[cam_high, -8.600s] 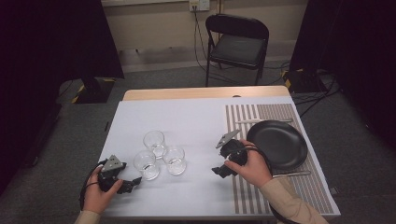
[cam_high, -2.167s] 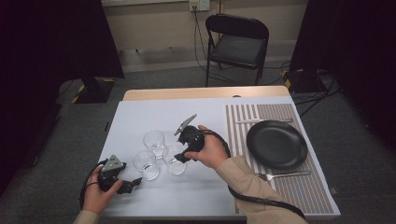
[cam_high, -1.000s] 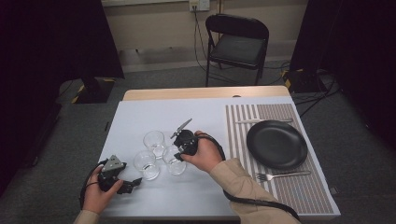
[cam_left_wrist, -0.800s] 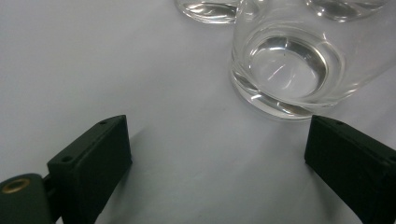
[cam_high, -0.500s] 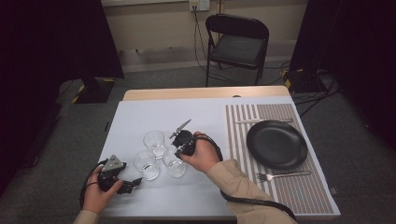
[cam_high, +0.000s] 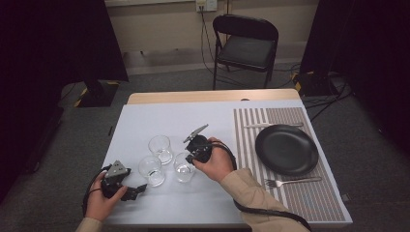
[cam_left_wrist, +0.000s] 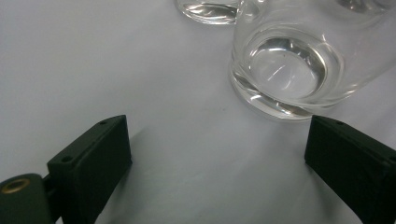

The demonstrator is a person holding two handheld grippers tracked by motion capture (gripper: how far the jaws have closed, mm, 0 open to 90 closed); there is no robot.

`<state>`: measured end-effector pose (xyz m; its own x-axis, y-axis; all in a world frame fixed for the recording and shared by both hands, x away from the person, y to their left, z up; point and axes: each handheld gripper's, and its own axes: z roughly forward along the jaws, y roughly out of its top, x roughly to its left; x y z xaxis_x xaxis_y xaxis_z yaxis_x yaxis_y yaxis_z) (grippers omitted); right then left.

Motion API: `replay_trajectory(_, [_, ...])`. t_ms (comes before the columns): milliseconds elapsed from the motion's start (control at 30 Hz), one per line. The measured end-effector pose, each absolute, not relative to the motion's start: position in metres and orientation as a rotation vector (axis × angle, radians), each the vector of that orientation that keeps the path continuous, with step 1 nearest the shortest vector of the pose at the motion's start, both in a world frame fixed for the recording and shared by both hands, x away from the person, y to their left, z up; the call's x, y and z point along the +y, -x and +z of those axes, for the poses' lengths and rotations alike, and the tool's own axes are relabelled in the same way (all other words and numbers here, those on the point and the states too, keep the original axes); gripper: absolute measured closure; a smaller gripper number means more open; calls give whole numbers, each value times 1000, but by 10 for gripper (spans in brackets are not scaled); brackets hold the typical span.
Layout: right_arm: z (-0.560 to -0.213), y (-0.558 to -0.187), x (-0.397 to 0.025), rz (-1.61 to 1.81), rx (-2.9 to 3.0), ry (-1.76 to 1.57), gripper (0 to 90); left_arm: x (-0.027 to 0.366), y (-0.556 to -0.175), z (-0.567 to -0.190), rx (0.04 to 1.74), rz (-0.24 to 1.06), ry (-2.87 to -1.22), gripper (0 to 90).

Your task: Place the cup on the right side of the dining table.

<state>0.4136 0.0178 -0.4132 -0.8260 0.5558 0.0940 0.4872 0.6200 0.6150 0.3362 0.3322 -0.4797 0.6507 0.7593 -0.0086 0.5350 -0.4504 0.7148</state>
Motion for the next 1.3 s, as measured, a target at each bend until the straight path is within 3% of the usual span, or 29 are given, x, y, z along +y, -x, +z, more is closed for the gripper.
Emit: replay_trajectory(1300, [-377,-425,-54,966,2604,-1053,858,331,-336,-480,999,412,-2163,64])
